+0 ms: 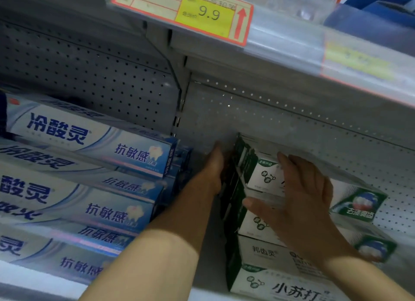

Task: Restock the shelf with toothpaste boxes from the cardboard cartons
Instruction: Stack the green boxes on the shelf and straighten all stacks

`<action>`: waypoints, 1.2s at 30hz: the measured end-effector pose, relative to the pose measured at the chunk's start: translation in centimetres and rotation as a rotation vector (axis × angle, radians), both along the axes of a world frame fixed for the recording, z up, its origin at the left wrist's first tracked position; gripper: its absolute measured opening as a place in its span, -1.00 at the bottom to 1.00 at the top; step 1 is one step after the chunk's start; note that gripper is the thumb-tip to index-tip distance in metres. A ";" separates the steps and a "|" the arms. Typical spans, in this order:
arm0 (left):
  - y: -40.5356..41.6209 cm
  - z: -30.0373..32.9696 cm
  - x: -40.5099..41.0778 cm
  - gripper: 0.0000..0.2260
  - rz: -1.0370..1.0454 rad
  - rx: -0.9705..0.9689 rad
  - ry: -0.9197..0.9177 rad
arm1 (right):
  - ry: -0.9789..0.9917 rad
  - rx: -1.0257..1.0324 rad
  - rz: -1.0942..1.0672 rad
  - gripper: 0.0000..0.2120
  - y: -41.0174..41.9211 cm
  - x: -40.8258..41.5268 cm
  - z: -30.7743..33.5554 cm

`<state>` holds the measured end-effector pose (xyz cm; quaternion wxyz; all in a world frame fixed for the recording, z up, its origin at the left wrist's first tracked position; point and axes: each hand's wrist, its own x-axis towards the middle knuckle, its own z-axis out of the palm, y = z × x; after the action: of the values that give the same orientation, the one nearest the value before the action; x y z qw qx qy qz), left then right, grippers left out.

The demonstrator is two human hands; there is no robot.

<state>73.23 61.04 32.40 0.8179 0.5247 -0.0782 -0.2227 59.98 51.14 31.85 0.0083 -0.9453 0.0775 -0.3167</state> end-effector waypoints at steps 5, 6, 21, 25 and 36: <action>-0.9 -0.9 0.7 -0.52 -0.090 -0.056 -0.064 | 0.041 0.000 0.027 0.08 -0.2 -0.4 1.0; -1.0 -0.9 0.7 -0.54 -0.091 -0.056 -0.068 | 0.029 0.004 0.040 0.01 -0.6 -0.4 1.4; -2.0 -1.5 0.8 -0.43 -0.247 -0.017 -0.140 | -0.034 -0.108 -0.013 -0.19 -2.6 1.0 1.8; -1.4 -1.8 1.0 -0.37 -0.164 -0.127 -0.040 | -0.061 -0.071 0.005 -0.16 -2.4 0.4 1.3; -0.7 -2.5 1.6 -0.26 -0.045 0.034 0.092 | 0.044 -0.097 0.085 0.05 -1.1 -0.3 -0.1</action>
<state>74.81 60.35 29.90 0.8064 0.5258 -0.0486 -0.2663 59.69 50.03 31.73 -0.0260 -0.9538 0.0219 -0.2986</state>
